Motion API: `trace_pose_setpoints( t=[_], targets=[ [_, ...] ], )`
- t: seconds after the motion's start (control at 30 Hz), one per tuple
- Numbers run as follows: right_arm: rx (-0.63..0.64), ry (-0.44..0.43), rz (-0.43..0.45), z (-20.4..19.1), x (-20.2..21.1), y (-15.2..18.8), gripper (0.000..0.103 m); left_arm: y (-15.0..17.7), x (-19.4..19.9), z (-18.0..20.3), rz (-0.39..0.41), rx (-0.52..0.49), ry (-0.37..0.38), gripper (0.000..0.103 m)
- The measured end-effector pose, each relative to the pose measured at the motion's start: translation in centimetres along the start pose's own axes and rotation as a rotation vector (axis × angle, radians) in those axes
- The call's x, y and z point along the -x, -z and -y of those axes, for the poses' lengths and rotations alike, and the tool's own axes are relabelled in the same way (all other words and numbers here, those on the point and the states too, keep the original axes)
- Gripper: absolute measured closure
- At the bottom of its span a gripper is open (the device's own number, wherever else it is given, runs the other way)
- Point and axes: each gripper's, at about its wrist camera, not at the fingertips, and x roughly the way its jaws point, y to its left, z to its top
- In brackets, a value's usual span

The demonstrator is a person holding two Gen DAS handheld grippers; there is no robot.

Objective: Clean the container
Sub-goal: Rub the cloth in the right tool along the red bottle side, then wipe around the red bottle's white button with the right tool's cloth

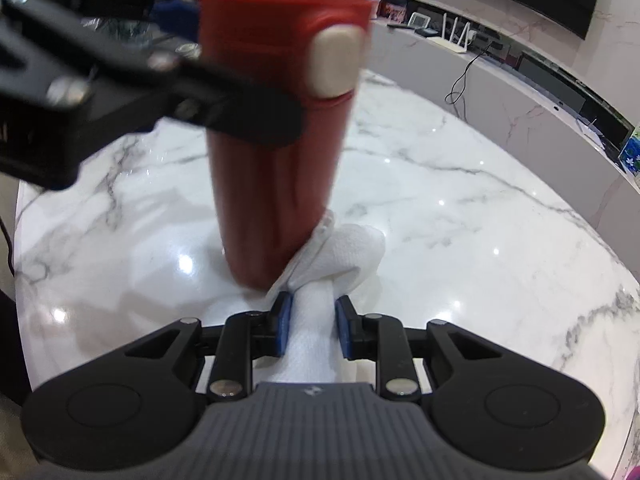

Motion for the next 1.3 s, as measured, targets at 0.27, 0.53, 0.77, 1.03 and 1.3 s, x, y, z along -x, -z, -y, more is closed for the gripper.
trace_pose_setpoints(
  t=[0.27, 0.53, 0.77, 1.03, 1.3],
  targets=[
    [-0.004, 0.061, 0.222, 1.1, 4.7, -1.2, 0.076, -0.3, -0.3, -2.3, -0.02, -0.097, 0.164, 0.041],
    [0.109, 0.097, 0.348, -0.7, 7.4, -1.8, 0.076, 0.0, -0.3, -2.4, -0.027, -0.128, 0.205, 0.041],
    [0.121, 0.097, 0.268, -1.1, 5.9, -1.9, 0.076, -0.1, -0.3, -2.3, -0.028, -0.125, 0.195, 0.041],
    [0.089, 0.059, 0.129, -1.1, 1.9, -1.2, 0.076, 0.0, -0.2, -2.2, -0.022, -0.113, 0.18, 0.04],
    [0.054, 0.035, 0.029, -1.2, -0.9, -0.7, 0.076, 0.7, -0.7, -0.6, -0.047, -0.016, 0.042, 0.029]
  ],
)
